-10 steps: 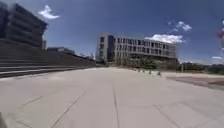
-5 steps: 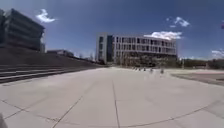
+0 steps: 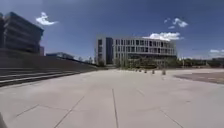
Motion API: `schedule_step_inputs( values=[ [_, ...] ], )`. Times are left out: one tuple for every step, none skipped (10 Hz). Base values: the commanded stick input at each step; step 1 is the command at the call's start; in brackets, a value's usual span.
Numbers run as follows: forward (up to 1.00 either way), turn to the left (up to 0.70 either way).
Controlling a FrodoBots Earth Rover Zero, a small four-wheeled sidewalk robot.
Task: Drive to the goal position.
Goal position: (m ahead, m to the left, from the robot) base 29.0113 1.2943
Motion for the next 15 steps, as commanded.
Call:
schedule_step_inputs(
  values=[
    [1.00, 0.00],
    [1.00, 0.00],
    [1.00, 0.00],
    [1.00, 0.00],
    [1.00, 0.00],
    [1.00, 0.00],
    [1.00, 0.00],
    [1.00, 0.00],
    [1.00, 0.00],
    [1.00, 0.00],
    [1.00, 0.00],
    [1.00, 0.00],
    [1.00, 0.00],
    [1.00, 0.00],
    [1.00, 0.00]
  ],
)
